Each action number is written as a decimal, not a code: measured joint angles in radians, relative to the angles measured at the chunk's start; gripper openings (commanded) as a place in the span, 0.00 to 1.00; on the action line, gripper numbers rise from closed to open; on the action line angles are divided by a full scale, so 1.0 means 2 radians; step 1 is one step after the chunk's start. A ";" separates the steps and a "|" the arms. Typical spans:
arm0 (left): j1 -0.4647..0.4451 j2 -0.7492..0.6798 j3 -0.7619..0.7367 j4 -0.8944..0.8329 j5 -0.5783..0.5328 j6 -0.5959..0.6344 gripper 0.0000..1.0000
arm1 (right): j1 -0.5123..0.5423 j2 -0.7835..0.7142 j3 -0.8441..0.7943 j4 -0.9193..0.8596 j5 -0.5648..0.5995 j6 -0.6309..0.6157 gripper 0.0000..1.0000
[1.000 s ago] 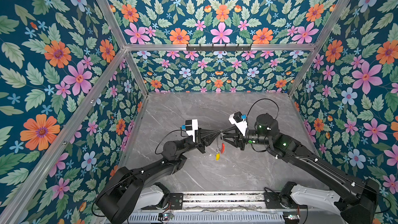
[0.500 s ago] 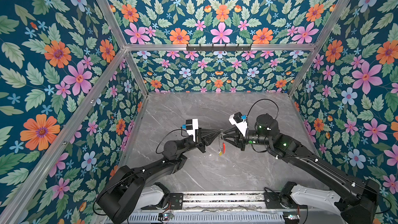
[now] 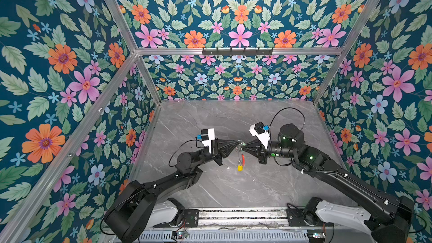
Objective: Remove the keys from the keyring
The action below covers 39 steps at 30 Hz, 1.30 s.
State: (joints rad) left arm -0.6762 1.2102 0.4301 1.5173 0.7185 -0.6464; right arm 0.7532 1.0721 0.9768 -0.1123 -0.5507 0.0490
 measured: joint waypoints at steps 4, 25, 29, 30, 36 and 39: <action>0.000 -0.007 0.000 -0.009 0.005 0.005 0.00 | 0.000 -0.001 0.006 -0.016 -0.010 -0.006 0.00; 0.000 -0.046 0.000 -0.071 0.019 0.049 0.00 | -0.003 0.009 0.063 -0.087 -0.015 -0.039 0.00; 0.000 -0.048 -0.001 -0.080 0.020 0.052 0.00 | -0.006 0.011 0.068 -0.087 -0.011 -0.039 0.00; 0.000 -0.048 -0.001 -0.083 0.019 0.052 0.00 | -0.008 0.012 0.069 -0.087 -0.010 -0.039 0.00; 0.000 -0.048 -0.001 -0.089 0.019 0.054 0.00 | -0.014 0.016 0.073 -0.087 -0.011 -0.039 0.00; 0.000 -0.048 -0.002 -0.088 0.019 0.053 0.00 | -0.017 0.020 0.072 -0.087 -0.014 -0.038 0.00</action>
State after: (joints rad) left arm -0.6758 1.1141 0.4271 1.3407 0.7574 -0.5396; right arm 0.7185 1.1114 1.1213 -0.2867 -0.5789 -0.0273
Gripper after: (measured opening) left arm 0.050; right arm 0.059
